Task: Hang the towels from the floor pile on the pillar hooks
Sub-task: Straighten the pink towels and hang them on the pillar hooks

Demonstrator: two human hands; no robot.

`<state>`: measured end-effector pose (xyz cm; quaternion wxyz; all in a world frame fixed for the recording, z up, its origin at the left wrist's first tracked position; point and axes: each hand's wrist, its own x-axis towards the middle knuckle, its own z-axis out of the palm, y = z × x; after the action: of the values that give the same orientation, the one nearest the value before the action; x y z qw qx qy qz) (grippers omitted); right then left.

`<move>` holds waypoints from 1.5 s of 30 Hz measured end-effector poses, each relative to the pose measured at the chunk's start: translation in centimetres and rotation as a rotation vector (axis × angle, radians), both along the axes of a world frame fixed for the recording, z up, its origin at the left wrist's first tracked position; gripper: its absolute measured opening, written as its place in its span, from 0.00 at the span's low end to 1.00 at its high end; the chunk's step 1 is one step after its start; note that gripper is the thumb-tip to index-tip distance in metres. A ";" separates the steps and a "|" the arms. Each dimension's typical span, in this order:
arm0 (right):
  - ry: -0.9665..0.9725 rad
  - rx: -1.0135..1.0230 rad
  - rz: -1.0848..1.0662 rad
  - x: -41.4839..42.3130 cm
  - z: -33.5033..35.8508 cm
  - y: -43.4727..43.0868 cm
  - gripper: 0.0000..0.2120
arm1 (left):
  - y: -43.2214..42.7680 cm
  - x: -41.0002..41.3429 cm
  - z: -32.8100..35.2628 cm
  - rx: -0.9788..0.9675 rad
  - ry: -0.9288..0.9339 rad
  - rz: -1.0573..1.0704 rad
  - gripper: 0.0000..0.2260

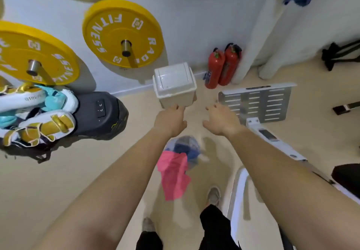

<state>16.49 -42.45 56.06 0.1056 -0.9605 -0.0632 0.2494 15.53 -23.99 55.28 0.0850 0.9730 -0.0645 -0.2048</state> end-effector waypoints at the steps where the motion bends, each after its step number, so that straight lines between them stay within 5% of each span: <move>1: 0.036 -0.010 -0.008 -1.7 -2.2 1.5 0.27 | 1.7 -1.7 -2.3 -0.001 0.040 -0.001 0.24; 12: 0.287 0.019 -0.100 -20.3 -32.6 14.0 0.24 | 15.1 -18.4 -32.5 -0.012 0.291 0.040 0.23; 20: 0.348 0.051 -0.162 -21.8 -59.7 13.1 0.30 | 14.4 -19.9 -60.2 -0.041 0.345 0.124 0.23; 29: 0.110 0.079 -0.293 -16.8 -82.8 12.5 0.29 | 12.1 -11.4 -81.7 -0.049 -0.082 0.060 0.30; 37: 0.087 0.287 -0.486 -17.0 -82.3 12.2 0.23 | 12.8 -14.0 -80.6 -0.039 -0.127 0.011 0.10; 42: 0.273 0.386 -0.381 -18.8 -73.0 11.4 0.06 | 13.9 -17.4 -72.0 0.074 0.130 0.006 0.14; 45: 0.264 0.483 -0.269 -19.6 -66.0 12.1 0.11 | 13.2 -18.3 -65.6 -0.102 0.170 0.073 0.22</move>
<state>-3.07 -30.37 -9.94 0.3704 -0.8667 0.0214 0.3334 -2.72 -10.74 -10.32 0.1469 0.9482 -0.0321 -0.2798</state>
